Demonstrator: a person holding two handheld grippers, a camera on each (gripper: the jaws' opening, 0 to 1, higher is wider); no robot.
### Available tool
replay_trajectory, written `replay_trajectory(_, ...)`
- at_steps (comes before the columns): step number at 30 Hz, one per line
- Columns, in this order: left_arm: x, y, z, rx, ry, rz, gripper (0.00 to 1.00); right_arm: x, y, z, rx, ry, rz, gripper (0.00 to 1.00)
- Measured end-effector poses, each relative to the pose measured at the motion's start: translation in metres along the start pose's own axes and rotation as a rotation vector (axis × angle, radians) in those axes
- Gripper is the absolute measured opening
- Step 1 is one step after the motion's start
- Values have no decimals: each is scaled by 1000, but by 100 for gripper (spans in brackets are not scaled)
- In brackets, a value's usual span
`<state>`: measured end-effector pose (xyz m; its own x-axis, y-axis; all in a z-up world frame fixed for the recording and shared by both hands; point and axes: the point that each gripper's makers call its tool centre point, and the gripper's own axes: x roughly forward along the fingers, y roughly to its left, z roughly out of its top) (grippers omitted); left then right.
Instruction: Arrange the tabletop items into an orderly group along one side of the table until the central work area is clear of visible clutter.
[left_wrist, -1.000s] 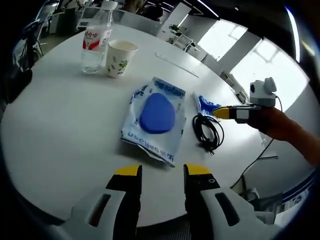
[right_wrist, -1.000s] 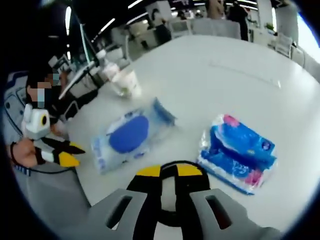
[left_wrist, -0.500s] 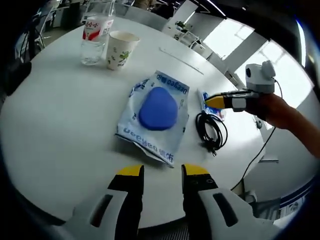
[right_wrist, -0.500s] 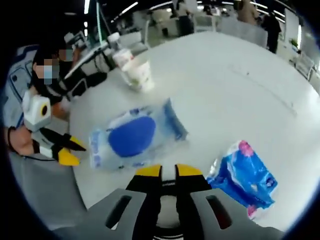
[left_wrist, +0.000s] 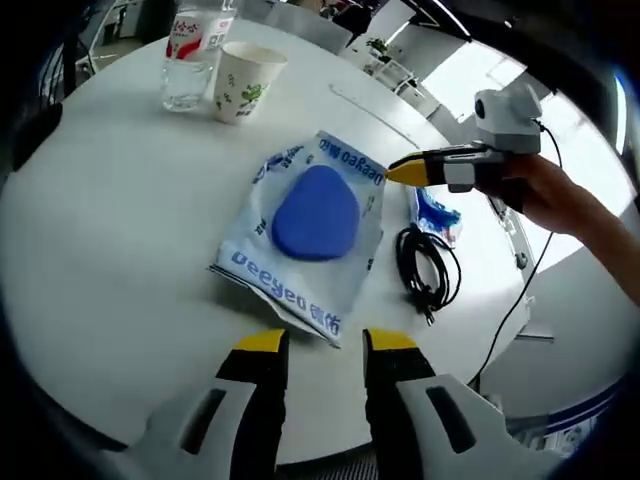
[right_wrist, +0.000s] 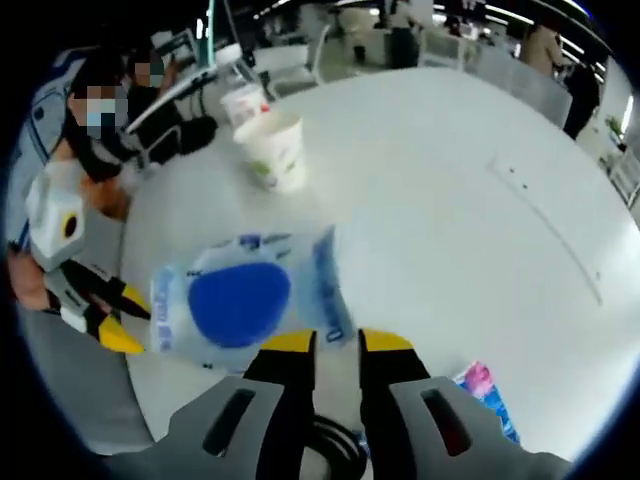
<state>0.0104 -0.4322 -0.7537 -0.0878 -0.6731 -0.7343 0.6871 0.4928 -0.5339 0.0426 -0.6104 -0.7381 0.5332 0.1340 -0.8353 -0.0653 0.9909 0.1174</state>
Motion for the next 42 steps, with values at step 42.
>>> replay_trajectory(42, -6, 16, 29, 55, -79, 44, 0, -39, 11, -42, 267, -180, -61, 0)
